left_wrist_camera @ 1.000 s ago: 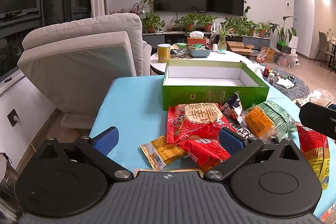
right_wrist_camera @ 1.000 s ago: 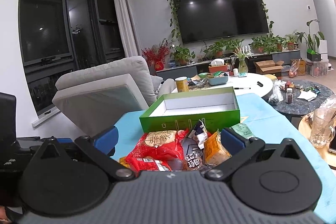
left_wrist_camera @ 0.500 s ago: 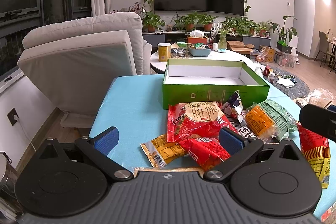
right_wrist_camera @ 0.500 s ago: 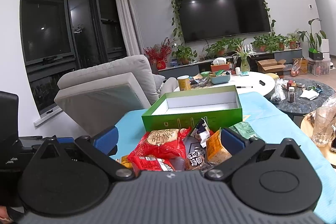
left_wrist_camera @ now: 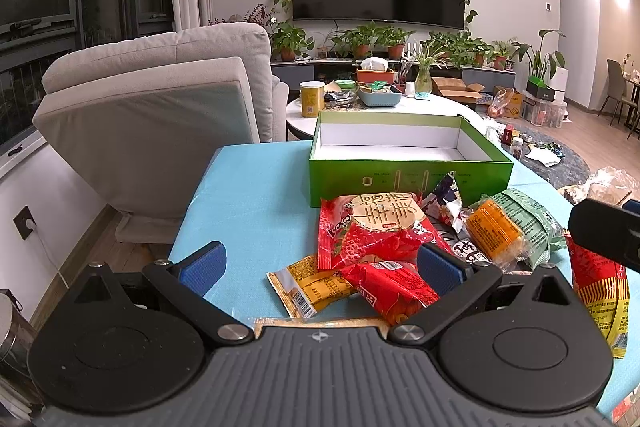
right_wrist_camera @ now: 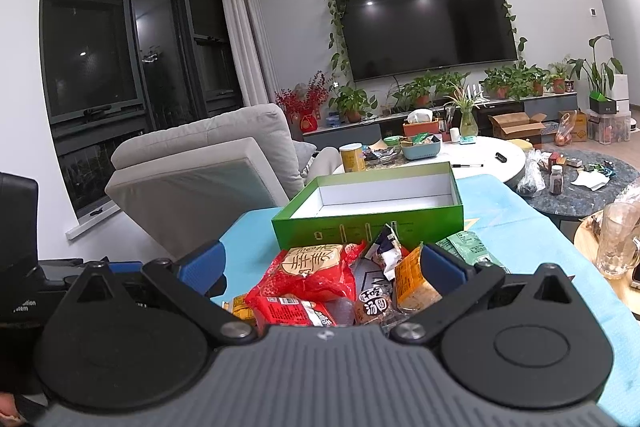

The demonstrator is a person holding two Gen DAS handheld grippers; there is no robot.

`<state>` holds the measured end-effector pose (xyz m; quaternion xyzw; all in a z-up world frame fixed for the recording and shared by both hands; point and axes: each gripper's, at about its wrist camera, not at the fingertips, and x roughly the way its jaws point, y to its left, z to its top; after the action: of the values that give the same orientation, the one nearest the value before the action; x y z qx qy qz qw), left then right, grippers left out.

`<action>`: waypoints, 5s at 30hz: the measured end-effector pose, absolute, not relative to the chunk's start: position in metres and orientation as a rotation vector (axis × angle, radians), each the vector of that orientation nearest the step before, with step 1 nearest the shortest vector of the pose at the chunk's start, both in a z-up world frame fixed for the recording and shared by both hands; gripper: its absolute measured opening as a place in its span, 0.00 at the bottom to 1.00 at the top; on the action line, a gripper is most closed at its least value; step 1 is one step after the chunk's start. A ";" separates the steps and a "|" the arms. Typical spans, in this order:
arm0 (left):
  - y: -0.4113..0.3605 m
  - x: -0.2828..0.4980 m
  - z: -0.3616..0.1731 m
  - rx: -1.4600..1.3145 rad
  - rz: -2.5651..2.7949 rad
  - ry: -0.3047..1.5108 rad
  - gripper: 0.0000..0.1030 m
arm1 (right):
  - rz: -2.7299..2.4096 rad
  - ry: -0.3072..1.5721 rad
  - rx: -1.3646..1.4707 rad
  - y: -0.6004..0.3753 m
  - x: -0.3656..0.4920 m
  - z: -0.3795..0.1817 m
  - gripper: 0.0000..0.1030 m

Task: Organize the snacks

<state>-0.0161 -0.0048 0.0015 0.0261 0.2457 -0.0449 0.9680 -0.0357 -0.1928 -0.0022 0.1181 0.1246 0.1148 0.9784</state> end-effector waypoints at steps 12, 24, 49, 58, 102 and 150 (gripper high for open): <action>-0.005 -0.016 0.001 0.054 -0.090 0.497 0.99 | 0.231 0.250 0.236 -0.192 -0.036 -0.003 0.92; -0.001 -0.010 -0.003 0.047 -0.096 0.516 0.99 | 0.238 0.253 0.231 -0.189 -0.036 -0.004 0.92; 0.014 0.097 -0.033 -0.065 -0.274 0.680 0.93 | 0.339 0.571 0.369 -0.180 0.101 -0.013 0.91; 0.014 0.136 -0.053 -0.089 -0.330 0.755 0.93 | 0.359 0.711 0.423 -0.182 0.141 -0.034 0.91; -0.035 0.213 0.052 0.056 -0.474 0.563 0.54 | 0.363 0.502 0.498 -0.198 0.203 0.038 0.77; 0.003 0.120 0.070 0.043 -0.376 0.501 0.79 | 0.389 0.473 0.459 -0.207 0.107 0.081 0.77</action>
<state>0.1199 0.0030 0.0704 0.0212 0.2464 -0.1850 0.9511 0.1069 -0.2072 0.0812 0.2238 0.2305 0.1899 0.9278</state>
